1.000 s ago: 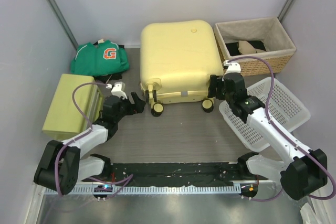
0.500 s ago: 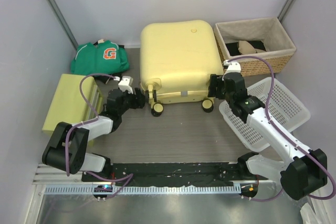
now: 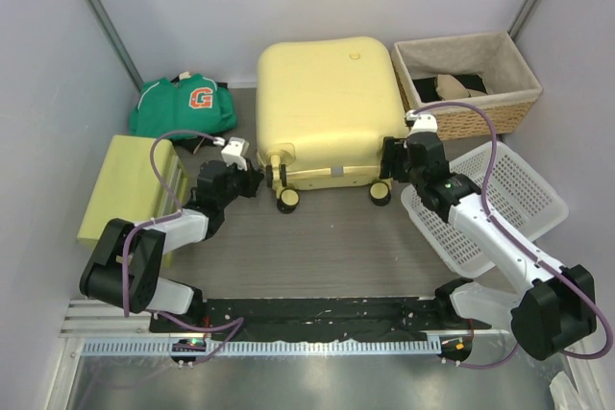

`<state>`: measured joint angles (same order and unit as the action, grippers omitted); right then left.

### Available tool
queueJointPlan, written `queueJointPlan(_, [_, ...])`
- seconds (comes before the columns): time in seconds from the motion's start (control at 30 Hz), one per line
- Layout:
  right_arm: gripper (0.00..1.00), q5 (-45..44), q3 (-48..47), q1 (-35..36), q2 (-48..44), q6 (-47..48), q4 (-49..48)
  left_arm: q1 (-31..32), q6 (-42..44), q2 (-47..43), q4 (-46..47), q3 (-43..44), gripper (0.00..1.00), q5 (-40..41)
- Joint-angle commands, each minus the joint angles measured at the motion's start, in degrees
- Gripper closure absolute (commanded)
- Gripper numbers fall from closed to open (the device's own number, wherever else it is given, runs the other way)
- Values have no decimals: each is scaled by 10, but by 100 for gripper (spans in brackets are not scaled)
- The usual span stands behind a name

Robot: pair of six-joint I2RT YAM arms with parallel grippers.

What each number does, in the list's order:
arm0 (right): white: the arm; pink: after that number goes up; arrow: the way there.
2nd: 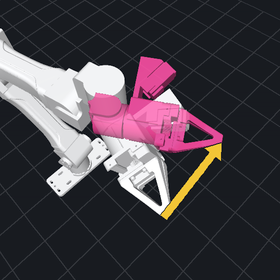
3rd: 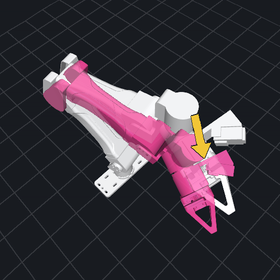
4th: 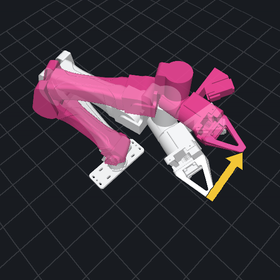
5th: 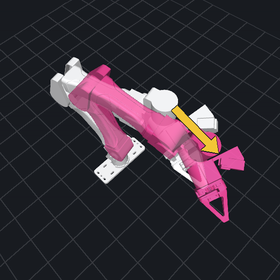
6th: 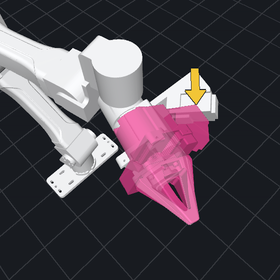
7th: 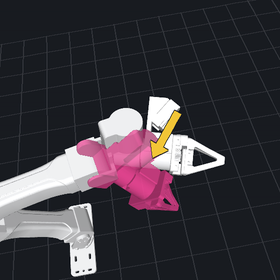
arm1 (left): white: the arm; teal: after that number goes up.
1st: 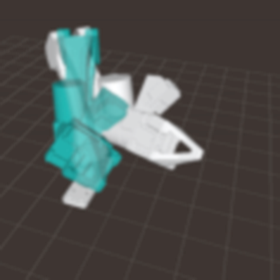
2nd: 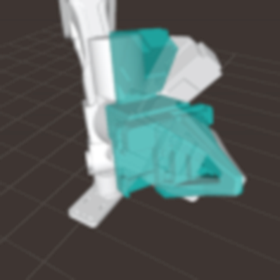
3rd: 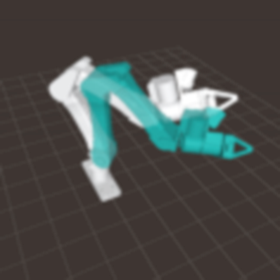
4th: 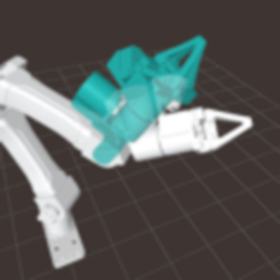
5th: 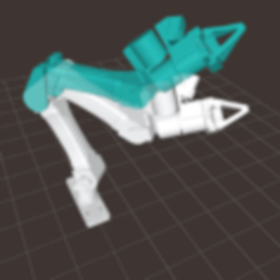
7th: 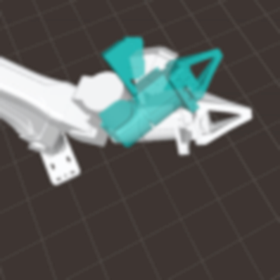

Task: Open, take out, and arrange the luggage
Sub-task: Unzip the luggage at the center of the board.

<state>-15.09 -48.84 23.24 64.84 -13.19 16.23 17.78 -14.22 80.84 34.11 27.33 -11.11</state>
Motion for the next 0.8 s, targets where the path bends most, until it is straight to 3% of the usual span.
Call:
queueJointPlan(0.0, [21,2,-6,2,2,0,-33,3,16,3,36,21,100,-16])
queueJointPlan(0.17, [30,15,-1,2,1,0,-38,7,22,-3,39,11,100,-29])
queueJointPlan(0.3, [47,25,2,3,4,-1,-45,22,27,-11,41,3,100,-52])
queueJointPlan(0.4, [54,31,2,3,6,-3,-46,39,32,-22,39,-8,100,-45])
queueJointPlan(0.6, [54,37,4,2,3,-4,-46,45,38,-75,23,-39,100,53])
queueJointPlan(0.63, [55,38,4,2,2,-5,-46,44,39,-83,18,-40,98,68])
queueJointPlan(0.7, [54,40,3,1,0,-4,-45,42,41,-93,27,-44,84,65])
queueJointPlan(0.73, [54,41,2,2,-1,-4,-45,41,41,-96,23,-42,75,64])
queueJointPlan(0.77, [53,40,3,2,-2,-3,-45,40,41,-96,18,-41,59,61])
